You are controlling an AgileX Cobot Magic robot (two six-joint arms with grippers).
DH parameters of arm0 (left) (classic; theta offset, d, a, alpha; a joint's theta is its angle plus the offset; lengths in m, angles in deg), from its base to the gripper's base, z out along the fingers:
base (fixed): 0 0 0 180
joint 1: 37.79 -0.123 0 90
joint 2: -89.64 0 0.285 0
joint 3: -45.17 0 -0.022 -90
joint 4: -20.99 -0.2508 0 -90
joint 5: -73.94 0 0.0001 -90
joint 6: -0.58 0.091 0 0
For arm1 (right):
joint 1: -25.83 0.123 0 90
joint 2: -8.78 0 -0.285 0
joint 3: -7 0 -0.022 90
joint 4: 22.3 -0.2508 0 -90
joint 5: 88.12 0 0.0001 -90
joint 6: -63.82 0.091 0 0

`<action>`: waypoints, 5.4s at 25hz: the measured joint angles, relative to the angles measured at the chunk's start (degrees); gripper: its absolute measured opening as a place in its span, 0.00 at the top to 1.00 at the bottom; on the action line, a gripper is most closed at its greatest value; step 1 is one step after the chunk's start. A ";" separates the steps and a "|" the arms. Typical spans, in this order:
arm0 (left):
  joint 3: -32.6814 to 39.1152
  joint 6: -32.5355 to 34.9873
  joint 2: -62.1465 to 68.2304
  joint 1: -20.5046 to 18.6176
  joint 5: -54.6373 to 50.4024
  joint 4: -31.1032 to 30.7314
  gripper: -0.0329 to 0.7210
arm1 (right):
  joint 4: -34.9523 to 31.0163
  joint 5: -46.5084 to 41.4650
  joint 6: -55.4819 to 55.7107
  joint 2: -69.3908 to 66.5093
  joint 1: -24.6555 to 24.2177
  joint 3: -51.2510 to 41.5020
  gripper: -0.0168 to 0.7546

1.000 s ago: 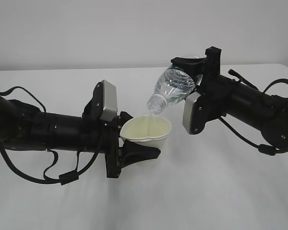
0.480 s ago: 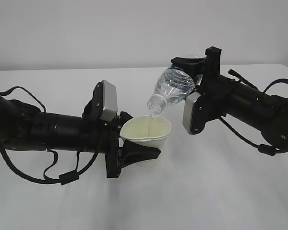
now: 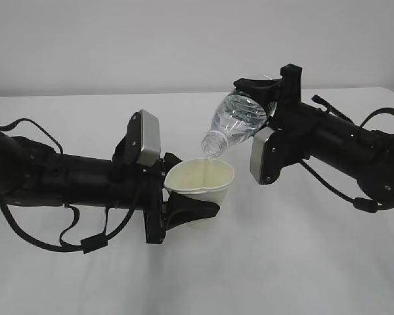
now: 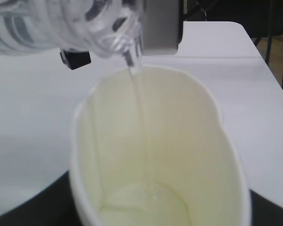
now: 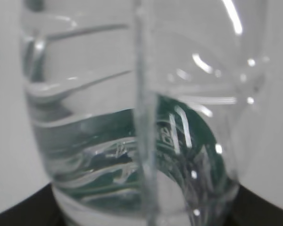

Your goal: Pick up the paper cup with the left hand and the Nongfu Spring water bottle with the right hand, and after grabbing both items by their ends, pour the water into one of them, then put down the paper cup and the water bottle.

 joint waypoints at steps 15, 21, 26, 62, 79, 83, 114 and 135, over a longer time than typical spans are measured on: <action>0.00 0.00 0.00 0.00 0.00 0.00 0.41 | 0.00 0.00 -0.21 0.00 0.00 0.00 0.45; 0.00 0.00 0.00 0.00 0.00 0.00 0.41 | 0.00 0.03 -0.21 0.00 0.00 0.00 0.45; 0.00 0.00 0.00 0.00 0.00 0.00 0.41 | 0.00 0.13 -0.21 0.00 0.00 0.00 0.45; 0.00 0.00 0.00 0.00 -0.04 0.00 0.41 | 0.00 0.13 -1.01 0.00 0.00 0.00 0.45; 0.00 0.00 0.00 0.00 -0.04 0.00 0.41 | 0.00 0.13 -1.33 0.00 0.00 0.00 0.45; 0.00 0.00 0.00 0.00 -0.04 0.00 0.41 | 0.00 0.13 -1.33 0.00 0.00 0.00 0.45; 0.00 0.00 0.00 0.00 -0.13 -0.10 0.41 | 0.00 0.13 -1.47 0.00 0.00 0.00 0.45; 0.00 0.00 0.00 0.00 -0.13 -0.10 0.41 | -0.19 0.13 -2.80 0.00 0.00 0.00 0.45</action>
